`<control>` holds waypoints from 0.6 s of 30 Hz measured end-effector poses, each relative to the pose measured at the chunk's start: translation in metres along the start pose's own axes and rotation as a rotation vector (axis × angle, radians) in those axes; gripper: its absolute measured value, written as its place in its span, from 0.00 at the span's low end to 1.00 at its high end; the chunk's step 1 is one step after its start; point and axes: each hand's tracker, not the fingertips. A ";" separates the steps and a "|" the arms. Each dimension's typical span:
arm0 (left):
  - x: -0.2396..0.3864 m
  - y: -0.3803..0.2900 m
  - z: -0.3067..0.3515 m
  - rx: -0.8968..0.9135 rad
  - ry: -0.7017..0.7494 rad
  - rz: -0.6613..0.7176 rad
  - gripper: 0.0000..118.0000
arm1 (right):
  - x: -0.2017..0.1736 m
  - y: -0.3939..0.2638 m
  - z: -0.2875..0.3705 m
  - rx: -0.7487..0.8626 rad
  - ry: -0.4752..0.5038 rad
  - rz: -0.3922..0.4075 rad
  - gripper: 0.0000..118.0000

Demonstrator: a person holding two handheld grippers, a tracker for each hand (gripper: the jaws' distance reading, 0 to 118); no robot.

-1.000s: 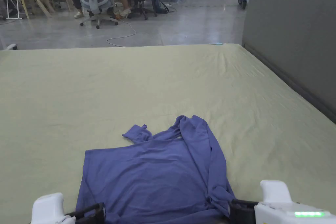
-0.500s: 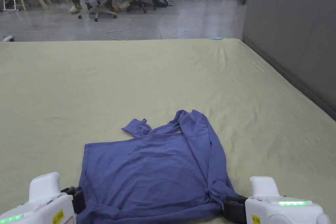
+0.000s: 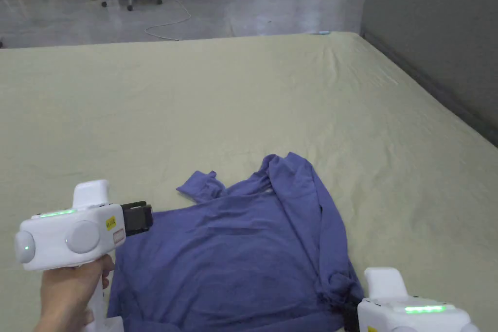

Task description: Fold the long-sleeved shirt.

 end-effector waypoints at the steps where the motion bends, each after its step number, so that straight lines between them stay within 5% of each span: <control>1: -0.005 0.005 -0.016 -0.030 -0.014 -0.007 0.99 | -0.002 -0.001 -0.001 0.003 -0.005 0.029 0.17; 5: -0.005 0.011 -0.070 -0.194 0.021 -0.072 0.95 | 0.001 0.001 0.004 -0.006 0.017 -0.040 0.17; 7: 0.001 0.006 -0.084 -0.277 0.039 -0.097 0.78 | 0.001 0.001 0.004 -0.011 0.025 -0.057 0.17; 10: 0.015 -0.002 -0.074 -0.218 0.036 -0.170 0.71 | 0.002 0.002 0.005 -0.018 0.022 -0.047 0.17; 11: 0.018 0.002 -0.065 -0.230 -0.004 -0.186 0.49 | 0.003 0.003 0.004 -0.019 0.022 -0.051 0.17; 12: 0.021 0.005 -0.055 -0.200 -0.005 -0.197 0.11 | 0.008 0.005 0.003 -0.022 0.027 -0.061 0.17; 13: 0.023 0.008 -0.047 -0.179 -0.049 -0.185 0.00 | 0.010 0.007 0.004 -0.028 0.036 -0.084 0.17; 18: 0.019 0.051 0.005 -0.051 -0.080 -0.150 0.00 | 0.028 0.049 0.042 0.147 0.076 -0.122 0.12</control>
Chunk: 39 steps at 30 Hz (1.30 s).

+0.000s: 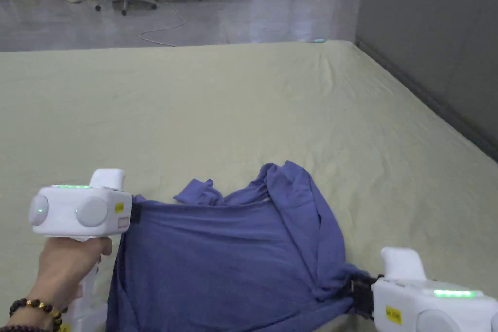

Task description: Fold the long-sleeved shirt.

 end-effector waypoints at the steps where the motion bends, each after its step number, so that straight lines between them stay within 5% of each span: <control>1: -0.004 0.011 0.014 0.038 -0.015 0.033 0.00 | 0.003 0.019 0.007 0.043 0.012 -0.013 0.10; 12: -0.020 0.183 0.180 0.484 0.032 0.108 0.00 | 0.015 0.292 0.070 0.437 -0.050 0.047 0.05; 21: 0.000 0.265 0.258 0.673 0.084 0.060 0.00 | 0.006 0.422 0.126 0.592 -0.118 0.043 0.04; 27: 0.010 0.247 0.235 0.667 0.063 0.046 0.00 | 0.010 0.400 0.121 0.593 -0.111 0.068 0.04; 35: 0.020 0.132 0.096 0.359 0.119 -0.029 0.00 | 0.043 0.265 -0.004 0.278 -0.095 -0.034 0.04; 39: 0.012 0.077 0.066 0.249 0.028 0.103 0.00 | 0.056 0.207 -0.049 0.122 -0.025 -0.086 0.04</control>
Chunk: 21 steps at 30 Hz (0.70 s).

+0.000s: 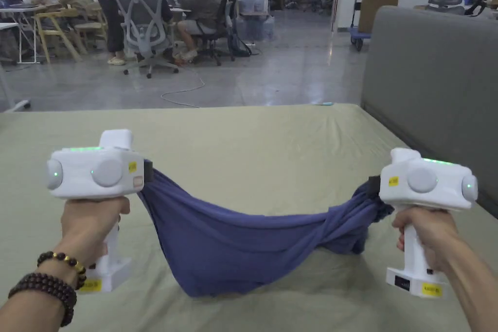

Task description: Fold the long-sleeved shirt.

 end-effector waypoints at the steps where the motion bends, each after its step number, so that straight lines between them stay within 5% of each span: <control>1: -0.003 -0.008 0.004 -0.010 0.006 0.023 0.00 | 0.001 -0.009 0.001 -0.010 -0.015 -0.010 0.04; 6: -0.016 -0.053 0.051 0.011 0.009 0.055 0.00 | -0.001 -0.055 0.054 0.045 0.000 -0.015 0.04; 13: -0.016 -0.176 0.091 -0.207 0.101 0.056 0.00 | 0.000 -0.164 0.113 -0.058 -0.035 0.100 0.04; 21: -0.033 -0.267 0.064 -0.421 0.109 0.087 0.00 | 0.033 -0.241 0.059 -0.357 -0.063 0.113 0.05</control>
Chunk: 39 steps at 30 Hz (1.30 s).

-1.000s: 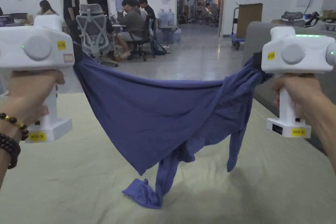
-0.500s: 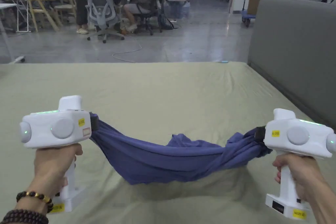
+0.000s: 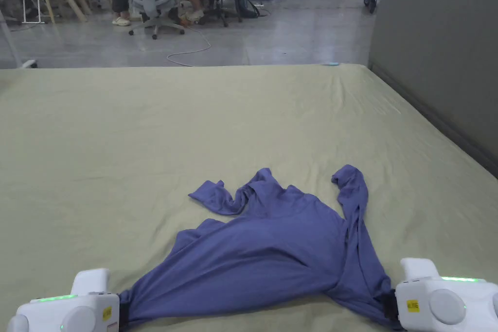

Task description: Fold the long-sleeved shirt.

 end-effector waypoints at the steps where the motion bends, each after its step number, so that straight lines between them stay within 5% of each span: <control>1: 0.000 0.001 0.002 0.014 0.009 0.005 0.00 | -0.002 0.001 0.003 0.003 -0.013 -0.019 0.06; 2: 0.002 0.003 0.008 0.059 0.028 0.023 0.06 | -0.006 0.003 0.014 0.035 -0.039 -0.060 0.17; 3: 0.002 0.004 0.015 0.106 0.065 0.020 0.24 | -0.008 0.006 0.024 0.072 -0.055 -0.075 0.38; 5: 0.002 0.010 0.027 0.160 0.093 -0.004 1.00 | -0.012 0.012 0.041 0.120 -0.095 -0.044 0.96; 9: 0.013 0.010 0.074 0.256 0.069 0.025 0.98 | -0.026 0.029 0.075 0.207 -0.180 0.068 1.00; 10: 0.015 0.011 0.080 0.243 0.067 0.027 0.97 | -0.028 0.032 0.074 0.203 -0.185 0.064 0.95; 11: 0.018 0.011 0.086 0.233 0.061 0.029 0.86 | -0.030 0.033 0.076 0.212 -0.182 0.057 0.74; 12: 0.018 0.023 0.081 0.236 0.062 0.028 0.59 | -0.032 0.032 0.078 0.238 -0.167 0.045 0.35; 13: 0.021 0.022 0.085 0.253 0.066 0.021 0.10 | -0.033 0.032 0.079 0.261 -0.125 0.034 0.00; 14: 0.023 0.021 0.087 0.267 0.078 0.013 0.00 | -0.033 0.031 0.078 0.241 -0.091 0.020 0.00; 17: 0.020 0.018 0.080 0.268 0.050 0.042 0.00 | -0.043 0.021 0.068 0.225 -0.065 0.031 0.00; 18: 0.018 0.017 0.078 0.270 0.035 0.066 0.12 | -0.044 0.018 0.074 0.218 -0.062 0.033 0.00; 20: 0.011 0.020 0.071 0.259 0.072 0.060 0.77 | -0.048 0.015 0.067 0.211 -0.061 0.037 0.00; 21: 0.008 0.021 0.064 0.248 0.099 0.058 0.77 | -0.048 0.014 0.067 0.203 -0.059 0.044 0.00; 23: 0.001 0.020 0.048 0.205 0.106 0.086 1.00 | -0.048 0.013 0.066 0.192 -0.059 0.051 0.00; 29: 0.009 0.013 0.009 0.089 0.189 0.106 0.95 | -0.055 0.019 0.055 0.161 -0.055 0.089 0.00; 31: 0.008 0.010 0.001 0.076 0.172 0.122 0.74 | -0.058 0.025 0.057 0.160 -0.051 0.105 0.00; 33: -0.005 0.018 -0.025 0.032 0.151 0.126 0.33 | -0.065 0.036 0.048 0.154 -0.040 0.120 0.00; 34: -0.005 0.018 -0.028 0.031 0.103 0.124 0.29 | -0.066 0.046 0.048 0.153 -0.034 0.124 0.00; 36: 0.003 0.013 -0.017 0.069 0.099 0.081 0.02 | -0.077 0.067 0.043 0.171 0.007 0.149 0.00; 39: 0.002 0.022 -0.006 0.088 0.030 0.118 0.02 | -0.093 0.124 0.034 0.220 0.074 0.210 0.00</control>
